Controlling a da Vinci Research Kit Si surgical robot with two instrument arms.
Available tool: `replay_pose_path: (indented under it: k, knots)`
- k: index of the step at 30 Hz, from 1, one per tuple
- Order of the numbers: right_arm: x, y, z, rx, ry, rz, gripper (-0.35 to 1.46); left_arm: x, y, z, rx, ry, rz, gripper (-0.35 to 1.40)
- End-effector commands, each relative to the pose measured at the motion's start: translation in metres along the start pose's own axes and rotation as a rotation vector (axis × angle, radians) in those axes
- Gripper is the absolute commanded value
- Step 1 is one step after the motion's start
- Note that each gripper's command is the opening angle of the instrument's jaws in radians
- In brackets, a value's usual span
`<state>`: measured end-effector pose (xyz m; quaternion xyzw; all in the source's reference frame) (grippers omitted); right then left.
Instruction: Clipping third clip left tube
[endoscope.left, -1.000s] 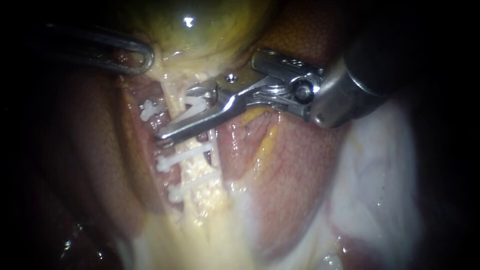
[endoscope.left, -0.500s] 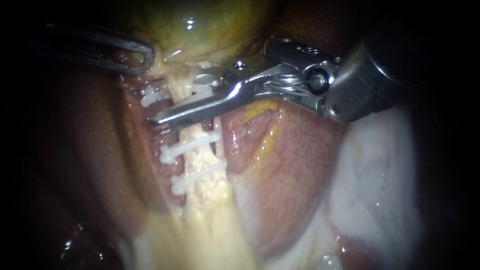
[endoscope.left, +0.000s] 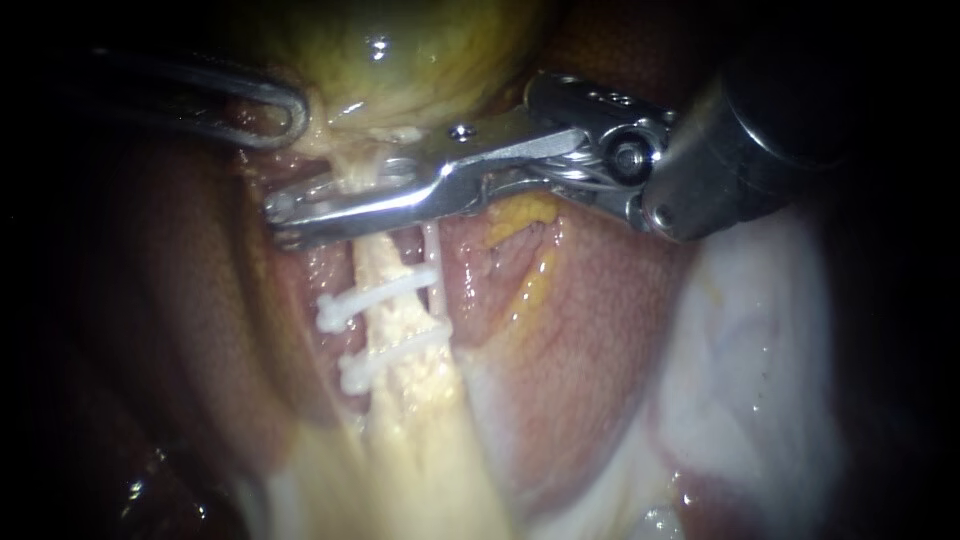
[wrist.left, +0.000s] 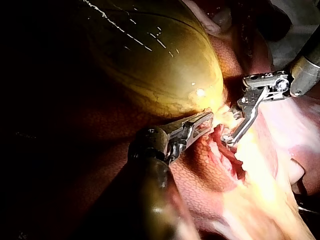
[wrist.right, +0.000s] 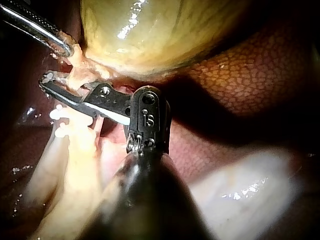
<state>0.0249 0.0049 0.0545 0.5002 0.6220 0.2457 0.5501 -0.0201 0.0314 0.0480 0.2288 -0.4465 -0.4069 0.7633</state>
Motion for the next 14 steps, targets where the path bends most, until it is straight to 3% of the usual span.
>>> replay_pose_path:
  k: [1,14]
  knots:
    - [-0.0001,0.0,0.0001,0.0,-0.001,-0.001,-0.35,0.0,0.0,0.0,0.0,0.0,0.0,-0.35]
    - [-0.0006,0.0005,0.0003,0.004,-0.003,-0.005,-0.35,0.0,0.0,0.0,0.0,0.0,0.0,-0.35]
